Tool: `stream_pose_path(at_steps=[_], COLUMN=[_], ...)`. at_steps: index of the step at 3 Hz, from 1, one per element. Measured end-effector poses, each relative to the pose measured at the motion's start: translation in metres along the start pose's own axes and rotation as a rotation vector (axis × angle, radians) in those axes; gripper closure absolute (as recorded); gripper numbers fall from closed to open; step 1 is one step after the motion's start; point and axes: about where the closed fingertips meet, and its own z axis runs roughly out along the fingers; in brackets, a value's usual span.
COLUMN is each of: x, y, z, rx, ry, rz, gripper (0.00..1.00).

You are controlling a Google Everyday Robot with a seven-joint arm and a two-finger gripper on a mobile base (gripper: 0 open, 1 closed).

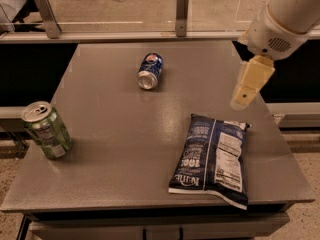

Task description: Move pepsi can near blue chip bag

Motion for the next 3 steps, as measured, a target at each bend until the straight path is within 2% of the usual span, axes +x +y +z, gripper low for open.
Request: stream_pose_path(at_steps=[1, 2, 3], x=[-0.042, -0.081, -0.109], y=[-0.047, -0.088, -0.111], z=[0.038, 0.068, 0.092], rx=[-0.018, -0.023, -0.052], ry=[-0.103, -0.168, -0.179], rz=[0.032, 0.146, 0.315], gripper=[0.00, 0.00, 0.00])
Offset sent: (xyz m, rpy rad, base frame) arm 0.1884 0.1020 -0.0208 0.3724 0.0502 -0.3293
